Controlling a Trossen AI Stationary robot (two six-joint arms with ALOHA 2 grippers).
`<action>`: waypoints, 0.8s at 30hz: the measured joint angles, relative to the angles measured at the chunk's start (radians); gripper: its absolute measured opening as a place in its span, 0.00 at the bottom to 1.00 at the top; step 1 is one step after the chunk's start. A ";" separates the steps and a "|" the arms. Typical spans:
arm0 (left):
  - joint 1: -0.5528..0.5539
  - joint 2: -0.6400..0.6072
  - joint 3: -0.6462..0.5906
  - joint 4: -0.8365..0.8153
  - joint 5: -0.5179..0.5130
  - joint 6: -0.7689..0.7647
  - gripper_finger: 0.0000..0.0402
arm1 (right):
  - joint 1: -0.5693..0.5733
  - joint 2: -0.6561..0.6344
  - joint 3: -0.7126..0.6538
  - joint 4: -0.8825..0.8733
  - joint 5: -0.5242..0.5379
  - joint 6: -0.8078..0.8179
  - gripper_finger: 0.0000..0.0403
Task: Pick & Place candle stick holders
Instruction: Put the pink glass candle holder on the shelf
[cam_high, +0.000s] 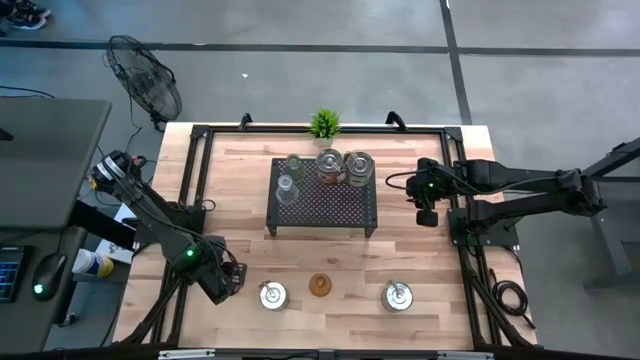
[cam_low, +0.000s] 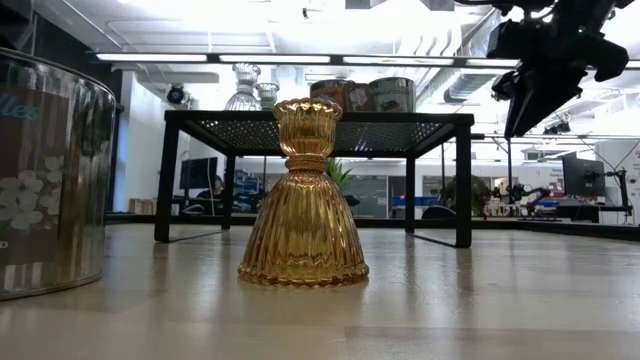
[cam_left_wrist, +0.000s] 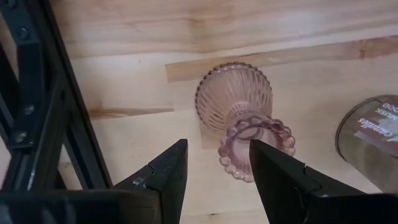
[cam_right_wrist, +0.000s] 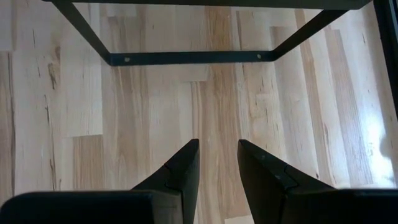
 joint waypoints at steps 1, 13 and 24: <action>0.000 0.005 0.000 0.008 0.000 0.002 0.42 | 0.000 0.000 0.000 0.000 0.000 0.000 0.25; 0.000 0.037 0.000 0.038 -0.001 0.002 0.38 | 0.000 0.000 0.000 0.000 0.000 0.000 0.25; 0.000 0.036 0.000 0.060 -0.019 0.017 0.13 | 0.000 0.000 0.000 0.000 0.000 0.000 0.25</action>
